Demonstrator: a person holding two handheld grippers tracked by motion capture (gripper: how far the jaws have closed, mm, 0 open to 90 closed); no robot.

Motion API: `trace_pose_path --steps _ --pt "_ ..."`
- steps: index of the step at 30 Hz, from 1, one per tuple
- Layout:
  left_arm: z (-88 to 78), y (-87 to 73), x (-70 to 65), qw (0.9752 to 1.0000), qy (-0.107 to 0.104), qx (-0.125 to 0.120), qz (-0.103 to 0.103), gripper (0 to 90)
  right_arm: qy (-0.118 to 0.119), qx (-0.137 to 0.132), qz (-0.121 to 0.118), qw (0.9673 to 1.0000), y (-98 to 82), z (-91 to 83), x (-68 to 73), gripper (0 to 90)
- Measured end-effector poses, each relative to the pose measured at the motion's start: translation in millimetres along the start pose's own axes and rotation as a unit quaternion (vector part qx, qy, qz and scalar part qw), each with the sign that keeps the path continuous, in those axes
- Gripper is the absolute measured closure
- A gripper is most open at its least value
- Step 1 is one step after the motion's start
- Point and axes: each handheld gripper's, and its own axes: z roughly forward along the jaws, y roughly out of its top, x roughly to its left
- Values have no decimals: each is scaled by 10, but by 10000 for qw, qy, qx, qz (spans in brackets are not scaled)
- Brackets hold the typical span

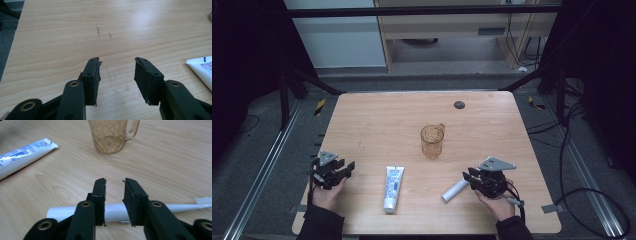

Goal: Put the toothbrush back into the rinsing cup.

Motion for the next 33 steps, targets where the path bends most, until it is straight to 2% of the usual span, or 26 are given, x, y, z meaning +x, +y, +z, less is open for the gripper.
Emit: trace_pose_path --steps 4,8,14,18,33 --pt "5 -1 6 10000 25 35 21 546 171 153 -88 9997 17 68 77 840" --pt "6 -1 6 10000 38 42 22 544 273 255 -97 9993 23 114 145 899" --pt "8 0 1 10000 49 62 47 543 320 263 -165 9990 35 173 231 900" --pt "5 1 0 10000 48 53 52 542 416 424 -208 9980 11 284 295 900" --pt "9 0 -4 9999 48 72 70 540 483 720 -218 9960 -52 378 307 900"
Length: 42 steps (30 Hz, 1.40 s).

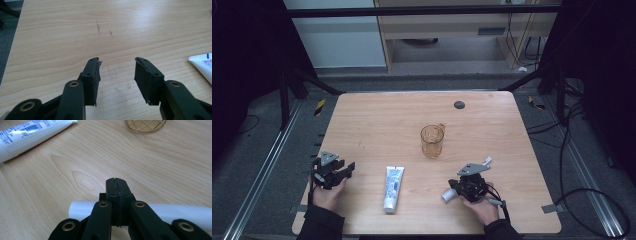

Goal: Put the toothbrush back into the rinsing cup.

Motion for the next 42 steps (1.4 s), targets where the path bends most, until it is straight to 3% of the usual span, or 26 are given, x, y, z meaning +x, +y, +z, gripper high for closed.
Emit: trace_pose_path --steps 42 --pt "-7 0 -2 10000 -2 16 4 538 25 207 95 9997 -167 -175 -86 900"
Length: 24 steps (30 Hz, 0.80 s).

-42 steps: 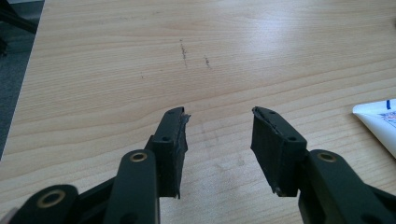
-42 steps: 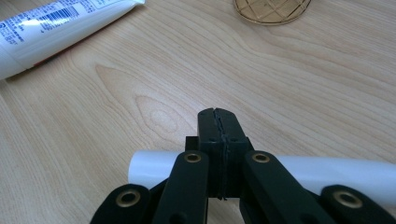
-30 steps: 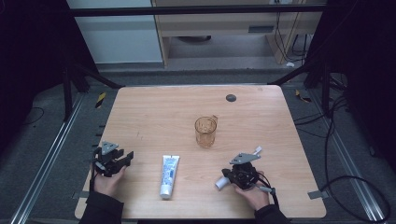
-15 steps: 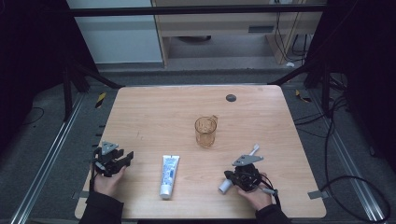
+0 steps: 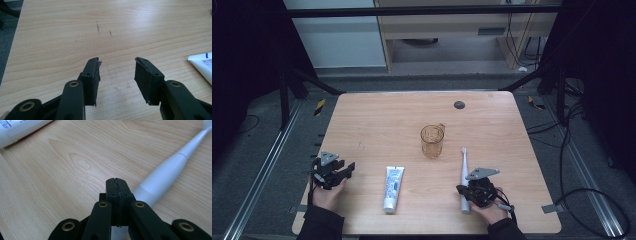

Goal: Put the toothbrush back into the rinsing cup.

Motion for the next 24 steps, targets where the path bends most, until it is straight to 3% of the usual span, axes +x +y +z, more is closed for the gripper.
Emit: trace_pose_path --steps 6,9,11,16,20,24 --pt "-1 0 0 10000 -3 -1 0 538 -26 -152 51 9999 21 -61 -1 893" --pt "-1 1 3 10000 -8 0 -9 538 -258 -477 149 9984 40 -189 -83 897" --pt "1 1 0 10000 -14 5 -4 539 -392 -522 213 9976 39 -230 -133 896" --pt "-1 5 5 10000 -22 4 2 540 -694 -475 293 9960 56 -275 -199 860" --pt "-3 7 11 10000 -2 1 17 540 -740 -474 353 9955 92 -305 -234 813" --pt "-5 8 -3 9999 13 -17 101 539 -784 -464 443 9949 163 -346 -271 708"
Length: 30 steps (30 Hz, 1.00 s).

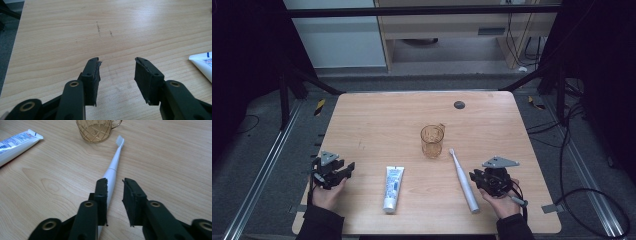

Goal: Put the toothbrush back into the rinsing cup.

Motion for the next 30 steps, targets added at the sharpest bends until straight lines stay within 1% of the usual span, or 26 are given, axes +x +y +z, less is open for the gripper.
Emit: trace_pose_path --steps 3,4,5,6,7,8,9,11,12,16,21,22,24,25,28,30 --pt "-3 3 -6 10000 6 -20 28 538 -31 68 -9 10000 57 -6 -5 657" --pt "-3 3 -6 10000 6 -20 28 538 -31 68 -9 10000 57 -6 -5 657" --pt "-2 3 -7 10000 9 -19 38 538 -46 64 -13 10000 77 -8 -6 638" --pt "-1 3 -7 10000 12 -16 43 537 -30 96 -1 9999 98 -7 -9 627" --pt "-1 3 -6 10000 13 -14 45 537 -25 103 45 9999 134 -4 -9 598" --pt "-2 3 -6 10000 16 -20 44 537 -25 103 45 9999 134 -4 -9 598" --pt "-3 4 -4 10000 16 -21 43 535 -45 200 65 9998 168 11 -9 577" --pt "-8 5 -2 10000 24 -30 38 535 -70 213 88 9997 182 20 -5 579" --pt "-10 5 -1 10000 27 -32 38 534 -136 257 137 9995 209 34 -1 561" --pt "-6 6 0 10000 21 -24 46 533 -177 303 124 9993 256 59 15 555" --pt "-6 7 3 10000 14 -18 47 533 -195 370 111 9991 341 111 63 555" --pt "-4 6 5 10000 11 -10 45 533 -201 423 110 9988 372 137 84 550" --pt "-4 6 5 10000 13 -10 50 533 -204 435 106 9988 386 149 92 546" --pt "-6 7 1 10000 13 -16 52 533 -209 495 104 9985 409 177 104 540" --pt "-7 9 1 10000 6 -17 56 533 -212 539 106 9983 427 210 112 538" --pt "-6 7 6 10000 1 -11 53 533 -215 626 121 9977 440 241 119 536"
